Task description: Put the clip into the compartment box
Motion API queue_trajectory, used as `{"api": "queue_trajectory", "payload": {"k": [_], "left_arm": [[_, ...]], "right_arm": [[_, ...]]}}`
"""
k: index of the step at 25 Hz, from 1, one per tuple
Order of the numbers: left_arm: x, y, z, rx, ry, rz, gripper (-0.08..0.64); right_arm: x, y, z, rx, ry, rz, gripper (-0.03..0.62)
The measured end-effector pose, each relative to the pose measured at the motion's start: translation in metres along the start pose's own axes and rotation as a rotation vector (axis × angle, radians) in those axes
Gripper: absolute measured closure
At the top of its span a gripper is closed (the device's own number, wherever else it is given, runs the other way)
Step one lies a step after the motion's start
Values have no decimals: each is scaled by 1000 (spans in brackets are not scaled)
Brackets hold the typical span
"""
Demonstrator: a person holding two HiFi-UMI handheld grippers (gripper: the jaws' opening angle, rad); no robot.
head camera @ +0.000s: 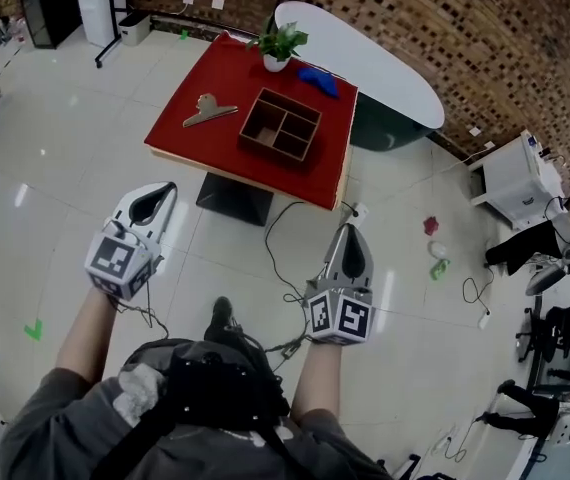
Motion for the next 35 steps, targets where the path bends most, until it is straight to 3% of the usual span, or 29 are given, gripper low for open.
{"api": "queue_trajectory", "payload": {"k": [7,14,15,16,18,28,35], "left_arm": [[7,-106,-8,70,18,-9,525],[23,-140,-25,136,-11,2,523],[22,-145,-28,145,-7,2,504],[21,-151,-31,153,1,-2,439],[19,-160,-39,166,9,-12,411],[-4,-235,-77,122,12,-8,388],[-49,-293,-153,101,16,-88,387]], "right_arm": [[-11,-90,66,60,-17,7,571],[-15,-139,82,116,-56,20,571],[-15,-144,83,122,-58,22,571],[-15,-149,84,129,-59,23,571],[-15,-159,83,145,-61,20,571],[-44,-218,89,137,-40,-12,571],[-68,-298,79,104,-15,-17,571]]}}
Point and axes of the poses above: the fingertips, and each gripper's own axes: y backward along the fingers, z to its right, x out of its top, the point moved 3 cm from there along y, backward along the fingers, and after that the axes turned 8 degrees about z, right-handed, at the moved point
